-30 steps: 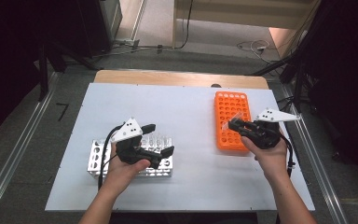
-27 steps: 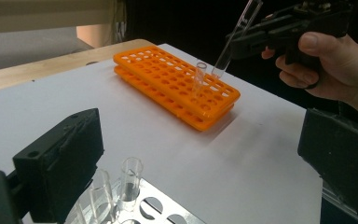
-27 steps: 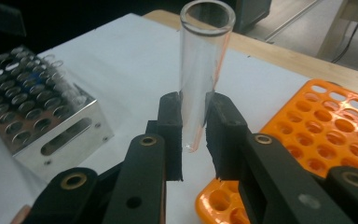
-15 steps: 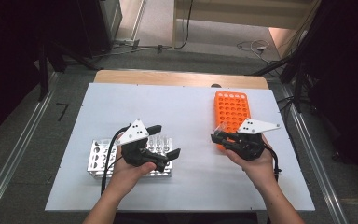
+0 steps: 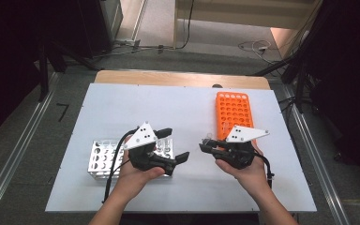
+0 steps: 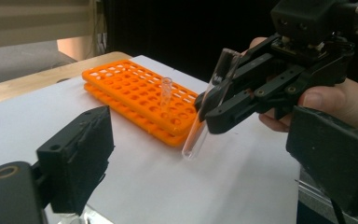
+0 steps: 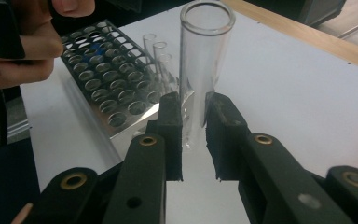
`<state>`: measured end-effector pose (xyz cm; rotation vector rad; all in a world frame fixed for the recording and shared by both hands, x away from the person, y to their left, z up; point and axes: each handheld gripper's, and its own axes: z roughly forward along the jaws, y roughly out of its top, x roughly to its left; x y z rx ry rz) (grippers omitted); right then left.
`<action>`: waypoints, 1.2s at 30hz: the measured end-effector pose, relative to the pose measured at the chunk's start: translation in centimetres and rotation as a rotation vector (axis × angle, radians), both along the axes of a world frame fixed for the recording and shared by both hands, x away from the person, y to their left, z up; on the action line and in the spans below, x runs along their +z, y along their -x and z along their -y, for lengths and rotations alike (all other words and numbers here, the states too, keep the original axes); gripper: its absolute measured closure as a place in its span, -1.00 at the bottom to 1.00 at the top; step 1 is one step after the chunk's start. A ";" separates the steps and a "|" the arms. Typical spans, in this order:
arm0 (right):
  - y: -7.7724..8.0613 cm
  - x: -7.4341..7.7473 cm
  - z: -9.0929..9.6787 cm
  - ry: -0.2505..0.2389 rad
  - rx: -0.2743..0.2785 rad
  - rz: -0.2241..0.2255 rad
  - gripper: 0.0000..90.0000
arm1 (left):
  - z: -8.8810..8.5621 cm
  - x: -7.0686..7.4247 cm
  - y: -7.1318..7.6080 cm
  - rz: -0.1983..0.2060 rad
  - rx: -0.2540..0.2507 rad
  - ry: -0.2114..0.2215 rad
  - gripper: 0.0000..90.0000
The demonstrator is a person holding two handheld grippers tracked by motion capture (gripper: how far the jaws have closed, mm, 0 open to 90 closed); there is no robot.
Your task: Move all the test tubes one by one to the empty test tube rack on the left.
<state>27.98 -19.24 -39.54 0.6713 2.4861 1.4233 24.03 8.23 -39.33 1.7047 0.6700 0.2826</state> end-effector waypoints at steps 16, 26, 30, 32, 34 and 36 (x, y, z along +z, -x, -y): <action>1.7 -0.2 -2.7 0.025 0.096 0.006 0.65 | 2.1 0.2 0.9 0.022 -0.010 -0.032 -0.09; 2.3 -0.4 -3.6 0.043 0.128 0.001 0.65 | 2.5 0.2 1.3 0.056 -0.052 -0.054 0.45; 2.3 -0.3 -3.6 0.042 0.133 -0.001 0.65 | 2.4 0.3 1.3 0.059 -0.050 -0.050 0.55; 2.3 -0.3 -3.6 0.043 0.138 -0.002 0.65 | 2.4 0.2 1.3 0.059 -0.052 -0.051 0.58; 2.3 -0.3 -3.6 0.044 0.140 -0.002 0.65 | 2.4 0.2 1.3 0.060 -0.055 -0.052 0.59; 2.3 -0.4 -3.6 0.044 0.143 -0.004 0.65 | 2.3 0.2 1.3 0.063 -0.053 -0.055 0.60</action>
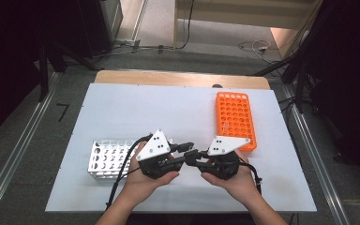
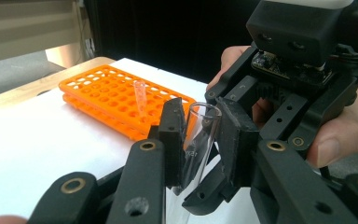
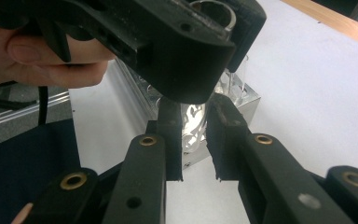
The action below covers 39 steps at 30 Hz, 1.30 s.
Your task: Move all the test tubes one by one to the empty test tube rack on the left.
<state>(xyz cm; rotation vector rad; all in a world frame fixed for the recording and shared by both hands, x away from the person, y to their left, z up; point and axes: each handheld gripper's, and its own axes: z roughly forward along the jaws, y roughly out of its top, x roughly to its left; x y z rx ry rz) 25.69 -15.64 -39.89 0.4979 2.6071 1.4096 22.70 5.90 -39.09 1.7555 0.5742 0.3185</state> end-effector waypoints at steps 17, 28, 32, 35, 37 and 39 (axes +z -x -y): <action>-0.3 0.4 0.9 -0.087 -0.007 0.005 0.12 | -1.5 0.4 -0.2 0.012 0.048 0.005 0.68; -1.4 0.5 2.9 -0.105 -0.125 0.021 -0.93 | -4.1 1.0 -0.5 0.023 0.106 0.023 0.68; -2.1 0.3 4.0 -0.124 -0.124 -0.006 -1.00 | -5.0 1.0 -0.6 0.031 0.135 0.021 0.68; -2.4 0.2 4.6 -0.127 -0.144 -0.006 -1.00 | -5.8 1.0 -0.7 0.031 0.152 0.017 0.68; -2.7 0.2 5.1 -0.132 -0.156 -0.006 -1.00 | -6.3 1.0 -0.8 0.030 0.168 0.022 0.68; -2.9 0.2 5.5 -0.132 -0.168 -0.005 -1.00 | -6.9 1.1 -0.9 0.032 0.186 0.027 0.68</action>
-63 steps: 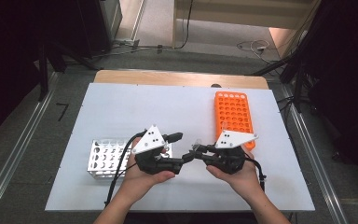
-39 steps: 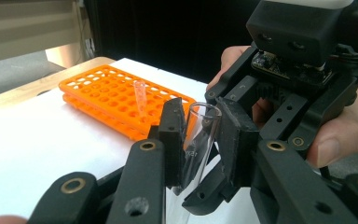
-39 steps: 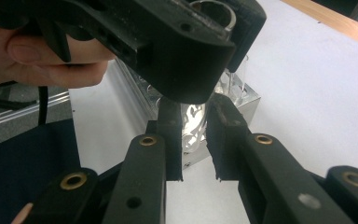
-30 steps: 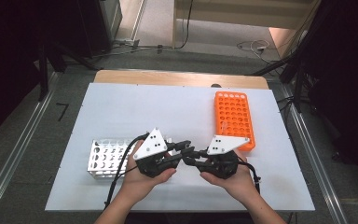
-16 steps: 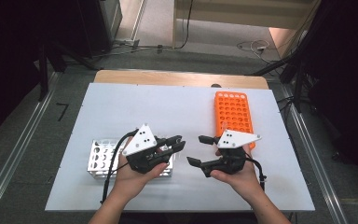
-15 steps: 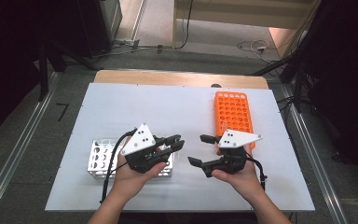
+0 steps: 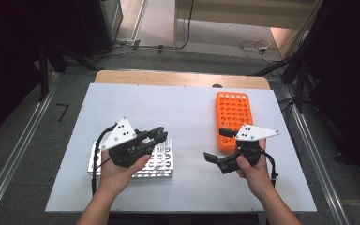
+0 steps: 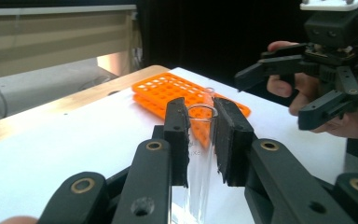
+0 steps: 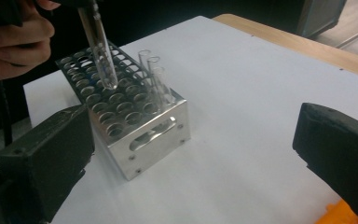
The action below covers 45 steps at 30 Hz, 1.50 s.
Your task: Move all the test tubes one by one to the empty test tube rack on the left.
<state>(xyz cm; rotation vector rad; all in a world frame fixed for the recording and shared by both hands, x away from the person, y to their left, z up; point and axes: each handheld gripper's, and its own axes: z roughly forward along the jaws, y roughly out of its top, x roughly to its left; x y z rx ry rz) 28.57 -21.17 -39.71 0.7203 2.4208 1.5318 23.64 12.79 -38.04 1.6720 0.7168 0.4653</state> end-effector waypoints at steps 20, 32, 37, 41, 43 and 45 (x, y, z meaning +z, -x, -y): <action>-1.3 -0.3 2.8 -0.019 -0.087 -0.005 -1.00 | -3.9 -1.0 -1.2 -0.011 0.157 0.011 0.68; -1.5 -0.4 3.4 -0.022 -0.102 -0.004 -1.00 | -3.8 -3.1 -2.6 -0.032 0.229 -0.001 0.68; -1.6 -0.4 3.5 -0.020 -0.105 -0.004 -1.00 | -3.6 -3.7 -2.8 -0.042 0.230 -0.013 0.68; -1.6 -0.4 3.5 -0.020 -0.106 -0.002 -1.00 | -3.6 -3.8 -2.8 -0.053 0.234 -0.023 0.68; -1.6 -0.4 3.6 -0.021 -0.104 -0.002 -1.00 | -3.6 -3.9 -2.8 -0.066 0.232 -0.022 0.68; -1.6 -0.4 3.6 -0.019 -0.106 -0.002 -1.00 | -3.6 -4.0 -2.9 -0.079 0.234 -0.038 0.68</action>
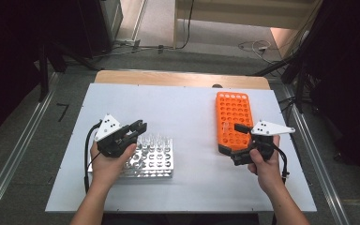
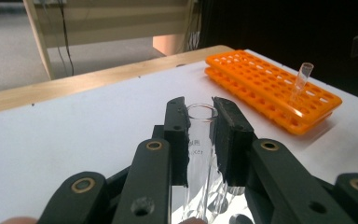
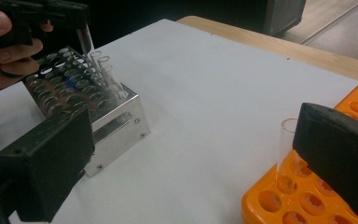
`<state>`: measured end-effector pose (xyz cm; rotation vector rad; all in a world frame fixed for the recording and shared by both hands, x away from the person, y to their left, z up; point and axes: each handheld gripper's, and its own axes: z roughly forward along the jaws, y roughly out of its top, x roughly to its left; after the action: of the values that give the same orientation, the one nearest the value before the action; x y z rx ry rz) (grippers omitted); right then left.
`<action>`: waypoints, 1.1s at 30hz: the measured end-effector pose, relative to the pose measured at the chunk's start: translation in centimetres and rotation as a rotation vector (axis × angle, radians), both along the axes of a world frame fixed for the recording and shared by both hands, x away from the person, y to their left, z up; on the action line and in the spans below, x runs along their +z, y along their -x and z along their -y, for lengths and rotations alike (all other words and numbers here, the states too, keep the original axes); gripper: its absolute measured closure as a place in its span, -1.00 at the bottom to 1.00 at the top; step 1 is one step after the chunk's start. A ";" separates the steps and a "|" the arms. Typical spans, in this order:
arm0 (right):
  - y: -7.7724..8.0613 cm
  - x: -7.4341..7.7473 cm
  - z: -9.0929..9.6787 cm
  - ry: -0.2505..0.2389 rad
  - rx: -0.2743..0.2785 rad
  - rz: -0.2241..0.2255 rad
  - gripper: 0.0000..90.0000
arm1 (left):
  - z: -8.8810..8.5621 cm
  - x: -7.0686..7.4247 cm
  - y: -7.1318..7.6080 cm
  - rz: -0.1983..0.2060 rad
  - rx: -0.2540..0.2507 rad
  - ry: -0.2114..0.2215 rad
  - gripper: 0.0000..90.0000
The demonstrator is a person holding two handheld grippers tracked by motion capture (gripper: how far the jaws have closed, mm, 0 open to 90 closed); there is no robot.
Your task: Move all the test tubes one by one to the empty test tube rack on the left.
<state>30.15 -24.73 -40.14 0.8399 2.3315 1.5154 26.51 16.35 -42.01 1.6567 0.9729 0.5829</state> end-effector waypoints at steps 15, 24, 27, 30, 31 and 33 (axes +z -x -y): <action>-0.1 0.0 0.2 0.002 -0.003 0.000 -1.00 | 0.8 -0.5 -0.2 -0.084 0.017 -0.079 0.67; -0.2 -0.1 0.4 0.002 -0.011 -0.002 -1.00 | 0.8 -0.5 -0.2 -0.116 0.012 -0.083 0.66; -0.3 -0.1 0.5 0.002 -0.012 -0.002 -1.00 | 1.0 -0.8 -0.3 -0.144 0.008 -0.110 0.66; -0.3 -0.1 0.5 0.000 -0.013 0.000 -1.00 | 1.2 -1.0 -0.4 -0.162 0.002 -0.124 0.65; -0.3 0.0 0.5 0.000 -0.014 0.000 -1.00 | 1.2 -1.0 -0.4 -0.168 0.003 -0.130 0.65; -0.3 -0.1 0.5 0.001 -0.016 0.000 -1.00 | 1.3 -1.1 -0.4 -0.177 0.006 -0.129 0.64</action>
<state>30.44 -25.26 -40.20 0.8565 2.3203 1.5076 26.95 15.08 -43.14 1.8450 1.0877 0.5184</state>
